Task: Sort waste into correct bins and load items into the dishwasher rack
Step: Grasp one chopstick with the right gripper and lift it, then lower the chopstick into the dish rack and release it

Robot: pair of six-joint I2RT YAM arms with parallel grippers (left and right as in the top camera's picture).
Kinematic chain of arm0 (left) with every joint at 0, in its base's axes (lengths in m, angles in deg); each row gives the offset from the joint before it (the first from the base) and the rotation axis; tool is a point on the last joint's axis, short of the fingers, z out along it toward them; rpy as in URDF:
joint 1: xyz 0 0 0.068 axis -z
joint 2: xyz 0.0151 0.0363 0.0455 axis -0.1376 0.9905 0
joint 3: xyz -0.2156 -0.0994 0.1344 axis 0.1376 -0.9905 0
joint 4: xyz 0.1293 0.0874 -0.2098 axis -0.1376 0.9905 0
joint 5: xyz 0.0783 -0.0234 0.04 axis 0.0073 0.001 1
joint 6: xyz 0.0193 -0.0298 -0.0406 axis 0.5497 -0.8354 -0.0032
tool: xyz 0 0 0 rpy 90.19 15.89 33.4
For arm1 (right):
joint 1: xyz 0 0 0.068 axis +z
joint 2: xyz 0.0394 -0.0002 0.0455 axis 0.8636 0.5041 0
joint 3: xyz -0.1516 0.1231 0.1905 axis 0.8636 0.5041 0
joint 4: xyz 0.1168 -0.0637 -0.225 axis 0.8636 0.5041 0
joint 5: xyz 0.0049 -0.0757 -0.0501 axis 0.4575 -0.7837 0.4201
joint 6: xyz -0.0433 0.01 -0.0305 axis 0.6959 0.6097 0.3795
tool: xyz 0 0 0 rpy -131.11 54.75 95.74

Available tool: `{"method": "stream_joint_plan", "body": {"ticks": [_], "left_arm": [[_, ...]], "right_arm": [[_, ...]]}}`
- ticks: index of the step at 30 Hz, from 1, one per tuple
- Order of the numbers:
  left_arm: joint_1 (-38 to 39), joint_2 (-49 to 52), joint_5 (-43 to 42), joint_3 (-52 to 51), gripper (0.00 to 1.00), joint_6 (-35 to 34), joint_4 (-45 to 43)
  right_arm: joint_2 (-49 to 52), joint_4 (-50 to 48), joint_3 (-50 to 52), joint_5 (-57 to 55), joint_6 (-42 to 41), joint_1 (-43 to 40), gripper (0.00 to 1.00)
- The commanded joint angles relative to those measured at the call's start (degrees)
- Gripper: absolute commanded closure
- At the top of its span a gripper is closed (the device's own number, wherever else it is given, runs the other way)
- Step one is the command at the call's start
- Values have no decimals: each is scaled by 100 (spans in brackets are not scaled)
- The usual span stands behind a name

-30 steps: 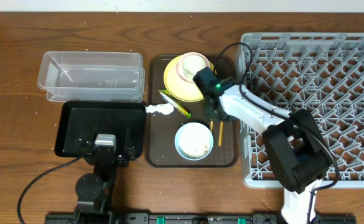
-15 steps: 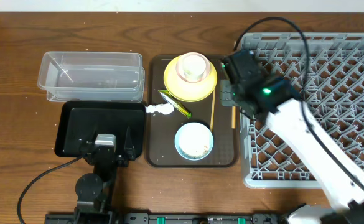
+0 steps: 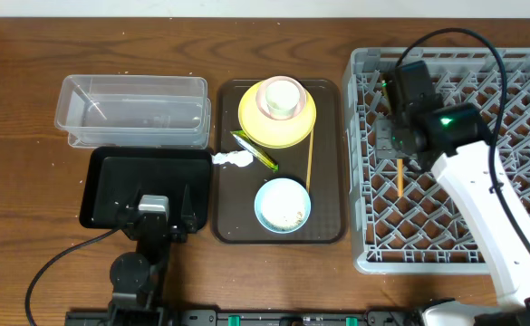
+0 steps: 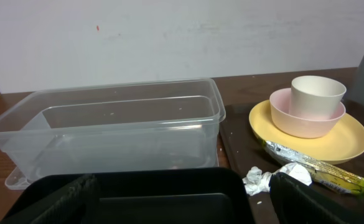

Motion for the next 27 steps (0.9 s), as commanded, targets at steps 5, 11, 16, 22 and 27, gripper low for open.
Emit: {"method": "stream_joint_plan", "body": {"ticks": [5, 11, 16, 22, 27], "left_arm": [[22, 7, 157, -111, 10, 37, 210], [22, 7, 157, -111, 10, 37, 210], [22, 7, 157, -111, 10, 37, 210], [22, 7, 157, -111, 10, 37, 210], [22, 7, 157, -111, 10, 37, 210]], "right_arm": [[350, 24, 219, -107, 811, -354, 99], [669, -140, 439, -105, 925, -461, 99], [938, -155, 442, -101, 918, -461, 97], [1187, -197, 442, -79, 901, -459, 88], [1198, -249, 439, 120, 901, -459, 78]]}}
